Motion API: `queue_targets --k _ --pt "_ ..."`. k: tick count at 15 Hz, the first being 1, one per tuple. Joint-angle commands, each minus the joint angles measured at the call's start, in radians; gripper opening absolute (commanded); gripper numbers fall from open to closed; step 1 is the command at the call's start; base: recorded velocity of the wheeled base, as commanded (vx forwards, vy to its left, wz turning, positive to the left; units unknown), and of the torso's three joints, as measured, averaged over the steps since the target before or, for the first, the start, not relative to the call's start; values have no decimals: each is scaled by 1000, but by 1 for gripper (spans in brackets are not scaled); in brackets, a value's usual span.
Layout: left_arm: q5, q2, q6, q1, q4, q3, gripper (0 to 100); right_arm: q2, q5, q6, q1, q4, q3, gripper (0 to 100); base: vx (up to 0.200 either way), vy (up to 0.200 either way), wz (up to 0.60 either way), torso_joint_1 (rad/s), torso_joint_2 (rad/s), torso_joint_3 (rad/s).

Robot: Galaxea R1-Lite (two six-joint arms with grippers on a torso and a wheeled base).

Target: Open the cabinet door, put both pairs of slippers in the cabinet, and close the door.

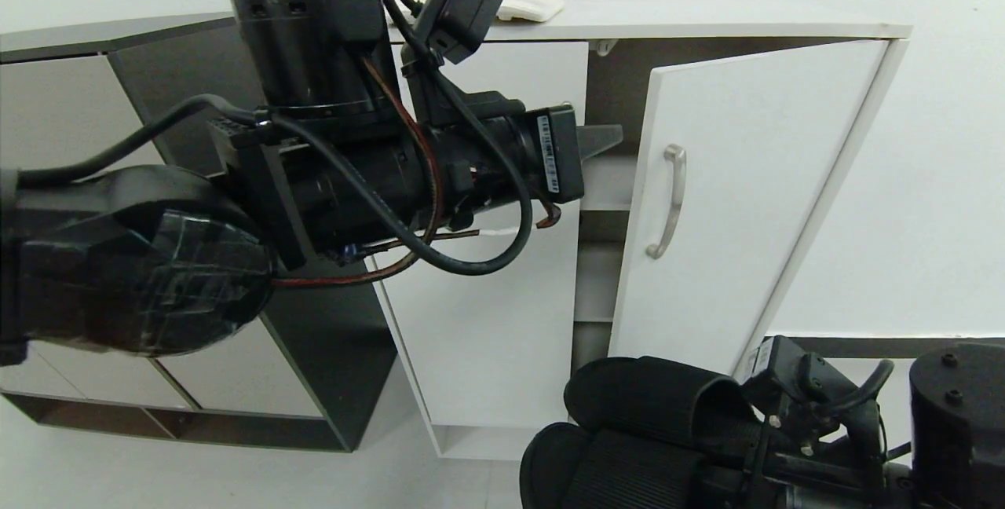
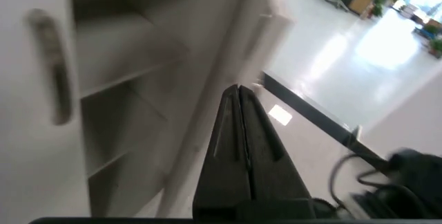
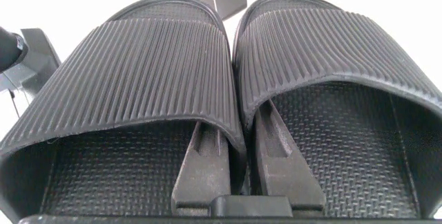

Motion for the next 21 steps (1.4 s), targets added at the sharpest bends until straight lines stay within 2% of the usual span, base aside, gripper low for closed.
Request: queue_targets --k 1,8,13,15,18,19,20,21 --pt "-6 59 -1 43 -4 -35 0 1 0 0 0 0 1 0 0 0 0 0 0 0" --pt "-6 246 -1 48 14 -251 0 4 -6 -1 36 18 8 0 0 0 0 0 0 0" --pt "-3 263 -2 28 48 -289 0 2 -21 -21 54 35 16 0 0 0 0 0 0 0" --pt "-2 248 -1 -5 47 -263 0 -1 -23 -21 74 34 21 0 -200 0 0 5 2 2" --pt "21 236 -1 -100 28 -216 0 -10 -23 -23 120 34 54 0 -200 0 0 -1 2 5" --pt "21 236 -1 -100 28 -216 0 -10 -23 -23 120 34 54 0 -200 0 0 -2 -2 7" --pt "20 245 -1 -172 14 -217 0 -27 -23 -23 137 34 60 0 -200 0 0 -2 2 2" --pt "23 248 2 -189 13 -216 0 -28 -23 -23 135 34 60 0 -200 0 0 2 2 -2"
